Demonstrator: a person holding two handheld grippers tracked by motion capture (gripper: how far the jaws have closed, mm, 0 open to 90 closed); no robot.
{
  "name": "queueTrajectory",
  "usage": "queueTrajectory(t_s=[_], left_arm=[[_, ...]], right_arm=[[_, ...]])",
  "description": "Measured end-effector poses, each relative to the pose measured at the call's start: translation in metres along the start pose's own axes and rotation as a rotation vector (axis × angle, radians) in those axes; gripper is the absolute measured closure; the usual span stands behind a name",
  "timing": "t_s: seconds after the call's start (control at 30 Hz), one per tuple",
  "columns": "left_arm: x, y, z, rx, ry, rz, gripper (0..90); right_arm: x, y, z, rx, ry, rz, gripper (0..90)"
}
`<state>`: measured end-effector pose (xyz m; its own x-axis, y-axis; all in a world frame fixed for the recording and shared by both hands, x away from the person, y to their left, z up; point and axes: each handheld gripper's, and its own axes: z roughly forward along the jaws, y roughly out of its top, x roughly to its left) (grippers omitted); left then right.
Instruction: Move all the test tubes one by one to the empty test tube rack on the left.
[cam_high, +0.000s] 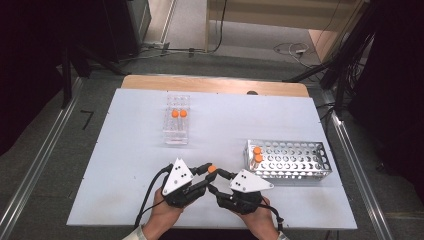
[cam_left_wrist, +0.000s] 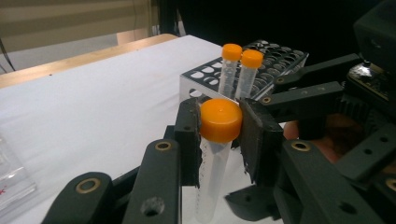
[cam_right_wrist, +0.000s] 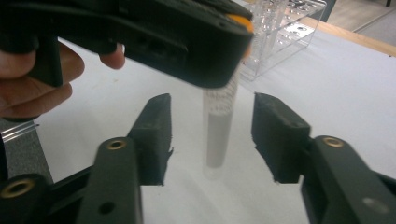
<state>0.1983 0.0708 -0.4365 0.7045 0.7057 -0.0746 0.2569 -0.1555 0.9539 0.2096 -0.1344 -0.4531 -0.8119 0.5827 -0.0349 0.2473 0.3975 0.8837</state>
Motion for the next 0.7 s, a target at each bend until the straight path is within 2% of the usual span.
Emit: queueTrajectory(t_s=[0.2, 0.33, 0.5, 0.7], left_arm=[[0.009, 0.002, -0.003, -0.003, 0.032, -0.031, 70.0], [0.018, 0.003, -0.005, 0.004, 0.056, -0.049, 70.1], [0.028, 0.006, -0.009, 0.002, 0.081, -0.063, 70.0], [0.039, 0.01, -0.01, -0.005, 0.111, -0.075, 70.1]], right_arm=[[-0.005, -0.002, -0.01, 0.012, -0.01, 0.022, 31.7], [-0.006, -0.007, -0.022, 0.019, -0.022, 0.015, 29.6], [-0.012, -0.015, -0.039, 0.021, -0.043, 0.038, 29.1], [-0.025, -0.028, -0.058, 0.025, -0.098, 0.07, 29.1]])
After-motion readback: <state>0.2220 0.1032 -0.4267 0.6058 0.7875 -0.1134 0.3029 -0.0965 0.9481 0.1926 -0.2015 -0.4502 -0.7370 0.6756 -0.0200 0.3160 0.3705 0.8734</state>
